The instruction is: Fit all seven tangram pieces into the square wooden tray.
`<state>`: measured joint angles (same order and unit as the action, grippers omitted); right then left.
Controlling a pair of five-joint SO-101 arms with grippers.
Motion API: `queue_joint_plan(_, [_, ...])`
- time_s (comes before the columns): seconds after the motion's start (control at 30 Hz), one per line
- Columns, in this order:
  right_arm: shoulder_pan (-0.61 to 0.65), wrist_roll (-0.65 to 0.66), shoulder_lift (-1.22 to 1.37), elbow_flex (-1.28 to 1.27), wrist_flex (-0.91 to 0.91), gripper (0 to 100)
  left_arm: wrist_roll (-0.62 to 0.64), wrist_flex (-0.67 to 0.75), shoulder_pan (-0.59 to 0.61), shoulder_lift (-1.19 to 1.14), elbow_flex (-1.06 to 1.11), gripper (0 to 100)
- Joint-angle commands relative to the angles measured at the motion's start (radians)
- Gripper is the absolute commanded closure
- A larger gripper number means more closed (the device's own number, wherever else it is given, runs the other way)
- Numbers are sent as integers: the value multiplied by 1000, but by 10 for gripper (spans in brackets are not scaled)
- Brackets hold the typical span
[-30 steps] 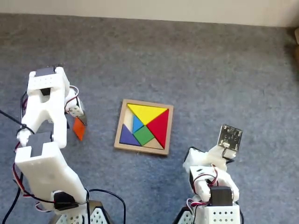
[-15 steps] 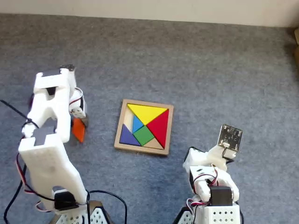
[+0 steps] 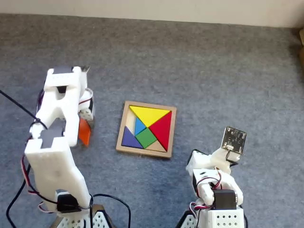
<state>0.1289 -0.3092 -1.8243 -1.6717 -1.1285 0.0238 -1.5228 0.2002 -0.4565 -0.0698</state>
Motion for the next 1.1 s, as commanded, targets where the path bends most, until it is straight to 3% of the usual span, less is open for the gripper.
queue_joint_plan(0.0, [-13,12,-10,-119,-1,995,-5,-18,-76,159,-25,995])
queue_joint_plan(0.43, [-13,12,-10,-119,-1,995,-3,-6,-312,223,-38,995])
queue_joint_plan(0.7, [-13,12,-10,-119,-1,995,11,132,-414,220,-24,995])
queue_joint_plan(0.83, [-13,12,-10,-119,-1,995,127,215,-420,220,5,995])
queue_joint_plan(1.07, [-13,12,-10,-119,-1,995,210,376,-415,222,124,995])
